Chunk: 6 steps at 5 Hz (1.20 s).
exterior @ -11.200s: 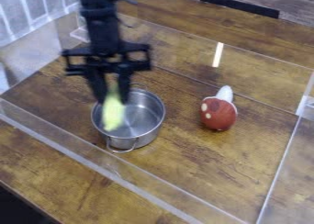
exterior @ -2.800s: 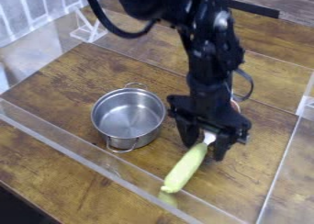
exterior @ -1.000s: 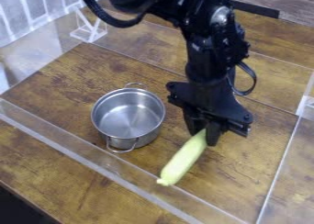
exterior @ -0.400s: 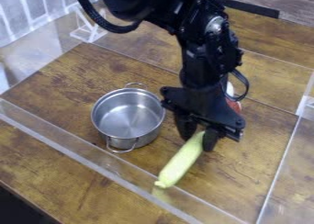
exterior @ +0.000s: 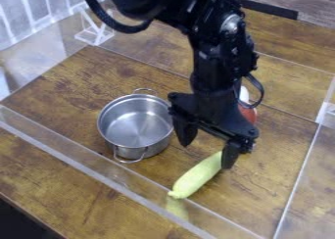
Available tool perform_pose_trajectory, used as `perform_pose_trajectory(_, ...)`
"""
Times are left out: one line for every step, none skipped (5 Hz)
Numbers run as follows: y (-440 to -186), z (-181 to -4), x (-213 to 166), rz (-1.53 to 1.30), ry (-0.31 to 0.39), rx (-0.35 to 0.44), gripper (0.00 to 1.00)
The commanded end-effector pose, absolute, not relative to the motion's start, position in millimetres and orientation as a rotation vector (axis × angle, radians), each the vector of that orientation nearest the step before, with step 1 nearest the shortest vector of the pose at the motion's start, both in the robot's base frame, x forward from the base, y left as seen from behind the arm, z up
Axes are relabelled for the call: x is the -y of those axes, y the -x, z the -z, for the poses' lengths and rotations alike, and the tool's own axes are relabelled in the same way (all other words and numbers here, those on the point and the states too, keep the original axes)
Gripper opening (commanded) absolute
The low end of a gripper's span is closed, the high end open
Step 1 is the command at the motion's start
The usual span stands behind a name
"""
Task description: Move the green spoon to the right
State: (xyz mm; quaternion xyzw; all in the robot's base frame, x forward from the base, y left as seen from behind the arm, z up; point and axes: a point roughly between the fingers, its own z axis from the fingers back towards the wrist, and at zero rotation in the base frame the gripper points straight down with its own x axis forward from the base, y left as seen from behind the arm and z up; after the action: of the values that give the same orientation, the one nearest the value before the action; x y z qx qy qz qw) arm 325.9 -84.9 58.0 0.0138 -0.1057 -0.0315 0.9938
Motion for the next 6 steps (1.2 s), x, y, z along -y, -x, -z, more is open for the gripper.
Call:
perform_pose_trajectory(-335,-91.2,73,0.028,-0.019,0.285,1.00)
perform_pose_trajectory(-338,-103.4,66,0.011,-0.020,0.309,1.00)
perform_pose_trajectory(-340,-128.5,52,-0.012,-0.018,0.352,1.00)
perform_pose_trajectory(-348,-149.0,34,-0.057,-0.016,0.401,1.00)
perform_pose_trajectory(-344,-161.8,11,-0.105,-0.019,0.422,1.00)
perform_pose_trajectory(-344,-160.6,0,-0.108,-0.013,0.415,1.00)
